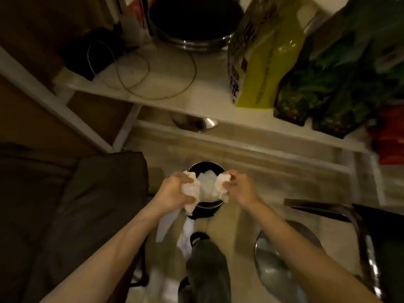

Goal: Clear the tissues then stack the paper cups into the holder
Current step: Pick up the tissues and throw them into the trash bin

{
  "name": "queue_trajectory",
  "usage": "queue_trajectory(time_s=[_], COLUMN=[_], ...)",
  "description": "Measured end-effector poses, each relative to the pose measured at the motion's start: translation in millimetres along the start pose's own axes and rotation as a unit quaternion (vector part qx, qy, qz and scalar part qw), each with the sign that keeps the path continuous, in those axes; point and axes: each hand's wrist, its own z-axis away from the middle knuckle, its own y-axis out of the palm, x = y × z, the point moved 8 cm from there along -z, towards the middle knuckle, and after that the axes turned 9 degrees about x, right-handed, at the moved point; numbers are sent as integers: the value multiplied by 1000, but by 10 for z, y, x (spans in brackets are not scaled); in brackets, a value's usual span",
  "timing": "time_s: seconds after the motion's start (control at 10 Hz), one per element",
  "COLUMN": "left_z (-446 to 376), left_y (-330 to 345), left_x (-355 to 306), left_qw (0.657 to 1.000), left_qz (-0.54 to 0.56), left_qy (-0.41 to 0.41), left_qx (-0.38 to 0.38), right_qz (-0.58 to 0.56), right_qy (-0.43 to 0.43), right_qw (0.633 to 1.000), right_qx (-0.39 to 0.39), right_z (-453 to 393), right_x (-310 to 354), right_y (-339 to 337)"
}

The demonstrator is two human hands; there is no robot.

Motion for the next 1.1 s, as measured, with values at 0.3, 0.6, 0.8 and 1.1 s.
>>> queue_trajectory(time_s=[0.3,0.6,0.8,1.1], left_z=[-1256,-2100,-2042,-1350], left_y=[938,1764,1865,1215], left_x=[1087,1619,1756,1000], left_qw=[995,996,983,971], left_qz=[-16,43,80,94], left_qy=[-55,-72,-107,-129], left_qx=[-76,40,129,179], right_qz=[-13,-92,-165,-56], right_qy=[33,36,46,82], right_qw=[999,993,982,992], right_qx=[7,70,84,81], right_z=[-1237,-1898,-1914,-1254], right_x=[-1431,-2022,-1952,-1137], right_y=[692,1358,1300,732])
